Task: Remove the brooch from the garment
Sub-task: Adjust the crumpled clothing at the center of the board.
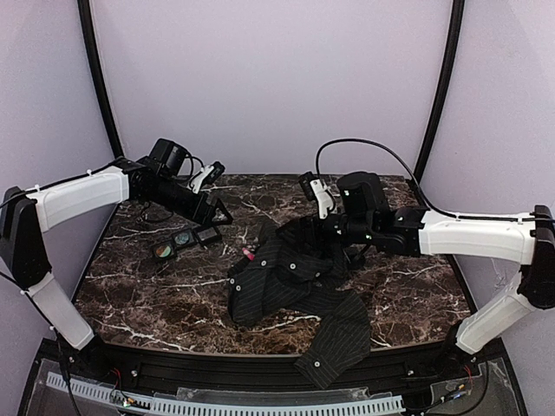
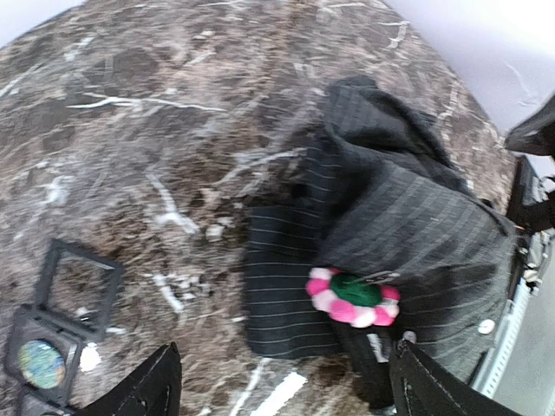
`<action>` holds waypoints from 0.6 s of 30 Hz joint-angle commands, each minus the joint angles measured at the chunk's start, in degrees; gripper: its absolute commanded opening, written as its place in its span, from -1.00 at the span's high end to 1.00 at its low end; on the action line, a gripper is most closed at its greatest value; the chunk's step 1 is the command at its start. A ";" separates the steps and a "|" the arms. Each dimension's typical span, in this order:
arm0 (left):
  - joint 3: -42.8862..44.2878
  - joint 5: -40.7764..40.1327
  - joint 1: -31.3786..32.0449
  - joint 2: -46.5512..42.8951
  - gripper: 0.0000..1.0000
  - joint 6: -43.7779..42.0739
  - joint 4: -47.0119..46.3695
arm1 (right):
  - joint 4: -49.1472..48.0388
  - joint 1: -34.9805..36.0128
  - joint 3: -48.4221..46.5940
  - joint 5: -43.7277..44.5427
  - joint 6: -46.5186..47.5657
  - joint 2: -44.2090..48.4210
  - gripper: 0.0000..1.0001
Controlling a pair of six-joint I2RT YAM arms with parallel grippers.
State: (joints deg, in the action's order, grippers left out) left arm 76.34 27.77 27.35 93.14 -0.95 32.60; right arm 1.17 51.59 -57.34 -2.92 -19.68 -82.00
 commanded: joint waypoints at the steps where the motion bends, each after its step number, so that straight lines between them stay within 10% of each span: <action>1: -0.92 5.52 1.15 -1.60 -0.68 1.40 -1.75 | 1.72 1.60 -3.38 2.53 -1.37 -3.95 -0.69; 4: -1.11 5.64 1.91 -1.65 -0.68 2.51 -1.65 | 1.91 2.06 -3.89 5.80 -2.55 -5.87 -0.44; 9: -1.55 5.89 3.28 -0.85 -0.68 4.46 -2.35 | 5.10 2.58 -2.29 5.48 -4.71 -4.74 0.61; 18: -2.26 9.28 5.60 1.69 -0.68 7.84 -4.58 | 11.17 3.26 11.74 5.26 -15.52 2.60 0.90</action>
State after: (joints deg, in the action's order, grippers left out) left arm 75.48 34.22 31.57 93.60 4.89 29.65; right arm 8.14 53.87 -50.87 2.61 -28.97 -81.19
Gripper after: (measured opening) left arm 0.841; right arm 0.057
